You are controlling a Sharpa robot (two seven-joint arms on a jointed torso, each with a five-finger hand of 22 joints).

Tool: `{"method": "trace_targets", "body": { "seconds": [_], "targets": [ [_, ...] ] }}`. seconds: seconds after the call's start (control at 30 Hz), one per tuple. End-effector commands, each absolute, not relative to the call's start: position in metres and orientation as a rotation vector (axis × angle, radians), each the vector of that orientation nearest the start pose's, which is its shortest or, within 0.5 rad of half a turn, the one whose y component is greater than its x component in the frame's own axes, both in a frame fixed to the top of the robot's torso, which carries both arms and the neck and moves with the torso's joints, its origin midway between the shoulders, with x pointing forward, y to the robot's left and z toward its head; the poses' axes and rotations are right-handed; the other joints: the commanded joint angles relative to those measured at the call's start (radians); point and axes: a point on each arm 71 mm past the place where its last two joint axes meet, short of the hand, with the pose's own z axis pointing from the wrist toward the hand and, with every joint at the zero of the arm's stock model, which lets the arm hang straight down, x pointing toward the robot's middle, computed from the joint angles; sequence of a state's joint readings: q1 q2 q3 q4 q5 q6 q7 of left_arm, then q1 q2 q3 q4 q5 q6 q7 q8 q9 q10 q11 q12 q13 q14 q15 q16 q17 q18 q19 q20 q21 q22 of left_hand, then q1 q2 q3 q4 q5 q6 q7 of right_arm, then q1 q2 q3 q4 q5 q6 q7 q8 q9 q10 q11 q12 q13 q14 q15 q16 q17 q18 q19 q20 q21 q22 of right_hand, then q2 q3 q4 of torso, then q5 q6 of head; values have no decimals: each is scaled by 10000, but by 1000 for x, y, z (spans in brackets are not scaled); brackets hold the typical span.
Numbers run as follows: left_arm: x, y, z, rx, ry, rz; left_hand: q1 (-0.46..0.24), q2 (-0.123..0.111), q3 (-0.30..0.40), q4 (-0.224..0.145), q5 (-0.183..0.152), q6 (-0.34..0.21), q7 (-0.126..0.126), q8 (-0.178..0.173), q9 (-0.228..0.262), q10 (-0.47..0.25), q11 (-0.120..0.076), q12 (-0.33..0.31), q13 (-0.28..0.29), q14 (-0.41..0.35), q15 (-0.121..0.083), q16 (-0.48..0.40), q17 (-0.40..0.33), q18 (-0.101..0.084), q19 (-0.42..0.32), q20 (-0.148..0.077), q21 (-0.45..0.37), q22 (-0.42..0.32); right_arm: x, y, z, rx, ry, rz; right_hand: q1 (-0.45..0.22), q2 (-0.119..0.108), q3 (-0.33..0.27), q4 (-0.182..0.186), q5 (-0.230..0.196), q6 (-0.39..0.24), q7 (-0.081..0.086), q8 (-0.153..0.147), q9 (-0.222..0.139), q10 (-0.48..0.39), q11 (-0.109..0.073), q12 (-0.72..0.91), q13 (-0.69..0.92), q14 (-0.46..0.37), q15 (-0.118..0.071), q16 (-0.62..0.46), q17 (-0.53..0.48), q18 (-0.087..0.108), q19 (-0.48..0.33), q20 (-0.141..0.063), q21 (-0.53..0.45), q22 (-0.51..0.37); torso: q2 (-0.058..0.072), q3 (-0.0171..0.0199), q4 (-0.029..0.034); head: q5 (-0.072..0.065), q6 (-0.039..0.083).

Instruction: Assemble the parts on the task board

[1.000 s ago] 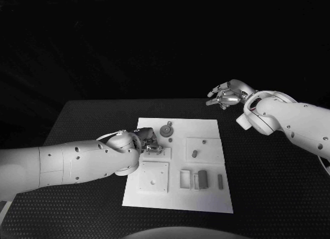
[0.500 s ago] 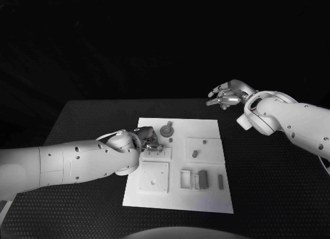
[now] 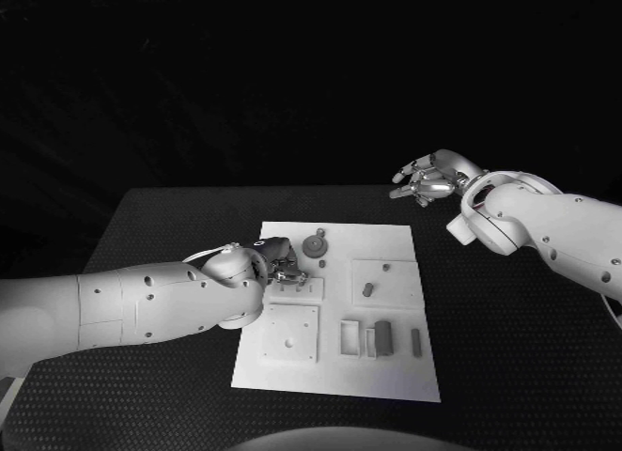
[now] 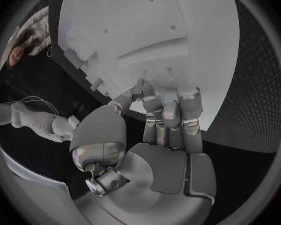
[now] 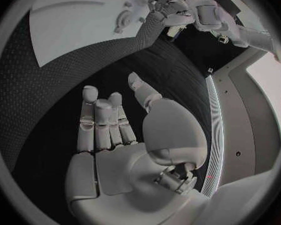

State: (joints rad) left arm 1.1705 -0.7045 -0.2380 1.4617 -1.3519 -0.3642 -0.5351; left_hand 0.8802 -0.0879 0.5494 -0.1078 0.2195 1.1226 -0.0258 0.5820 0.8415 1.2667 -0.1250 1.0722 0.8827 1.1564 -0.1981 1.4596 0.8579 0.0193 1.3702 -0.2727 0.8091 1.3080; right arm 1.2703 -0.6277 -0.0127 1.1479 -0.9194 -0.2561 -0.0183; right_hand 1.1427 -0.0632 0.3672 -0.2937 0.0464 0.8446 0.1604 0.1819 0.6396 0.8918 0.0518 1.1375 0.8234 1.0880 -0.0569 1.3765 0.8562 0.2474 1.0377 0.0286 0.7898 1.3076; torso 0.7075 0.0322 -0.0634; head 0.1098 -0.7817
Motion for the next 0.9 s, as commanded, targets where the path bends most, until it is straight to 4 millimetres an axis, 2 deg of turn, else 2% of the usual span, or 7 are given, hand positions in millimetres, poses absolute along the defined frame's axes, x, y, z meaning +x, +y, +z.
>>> {"method": "trace_targets", "body": {
  "seconds": [0.03, 0.4, 0.57, 0.9],
  "targets": [
    [463, 179, -279, -764, 19577, -2852, 652, 737, 700, -773, -10, -11, 55, 34, 12, -13, -36, 7, -14, 196, -325, -52, 2, 822, -9, -15, 46, 163, 566, -205, -166, 3602, 17095, 8364, -61, 68, -62, 2, 15, -1, 38, -42, -4, -35, 4, 48, -13, -50, 5, 59, -10, 144, -5, 57, -38, 66, 7, -10, 0, -8, -9],
    [464, 178, -280, -619, 19672, -2796, 622, 676, 702, -760, -52, -7, 57, 33, -4, -10, -33, 1, -20, 200, -321, -61, -2, 818, -8, -14, 38, 156, 566, -205, -166, 3607, 17105, 8355, -63, 70, -62, 2, 15, -2, 38, -43, -4, -35, 4, 51, -16, -50, 5, 61, -12, 144, -3, 57, -37, 67, 1, 1, -5, -14, -45],
    [463, 175, -283, -292, 20145, -2727, 577, 640, 719, -698, -116, -24, 67, 27, -24, -25, -24, -13, -29, 188, -313, -79, -7, 810, -22, -9, 14, 144, 566, -205, -166, 3609, 17126, 8348, -66, 70, -63, 2, 15, -1, 38, -43, -4, -34, 4, 53, -18, -49, 5, 62, -12, 144, -2, 57, -37, 67, 2, -5, -5, -22, -36],
    [460, 172, -287, 116, 20695, -2607, 562, 586, 733, -675, -171, -67, 82, 21, -41, -63, -9, -27, -33, 158, -300, -94, -6, 804, -49, -8, -7, 142, 566, -204, -167, 3599, 17136, 8363, -73, 73, -65, 4, 15, 0, 38, -43, -4, -33, 4, 58, -21, -48, 5, 65, -14, 144, 1, 56, -36, 68, -7, 5, -6, -23, -81]
  ]
}}
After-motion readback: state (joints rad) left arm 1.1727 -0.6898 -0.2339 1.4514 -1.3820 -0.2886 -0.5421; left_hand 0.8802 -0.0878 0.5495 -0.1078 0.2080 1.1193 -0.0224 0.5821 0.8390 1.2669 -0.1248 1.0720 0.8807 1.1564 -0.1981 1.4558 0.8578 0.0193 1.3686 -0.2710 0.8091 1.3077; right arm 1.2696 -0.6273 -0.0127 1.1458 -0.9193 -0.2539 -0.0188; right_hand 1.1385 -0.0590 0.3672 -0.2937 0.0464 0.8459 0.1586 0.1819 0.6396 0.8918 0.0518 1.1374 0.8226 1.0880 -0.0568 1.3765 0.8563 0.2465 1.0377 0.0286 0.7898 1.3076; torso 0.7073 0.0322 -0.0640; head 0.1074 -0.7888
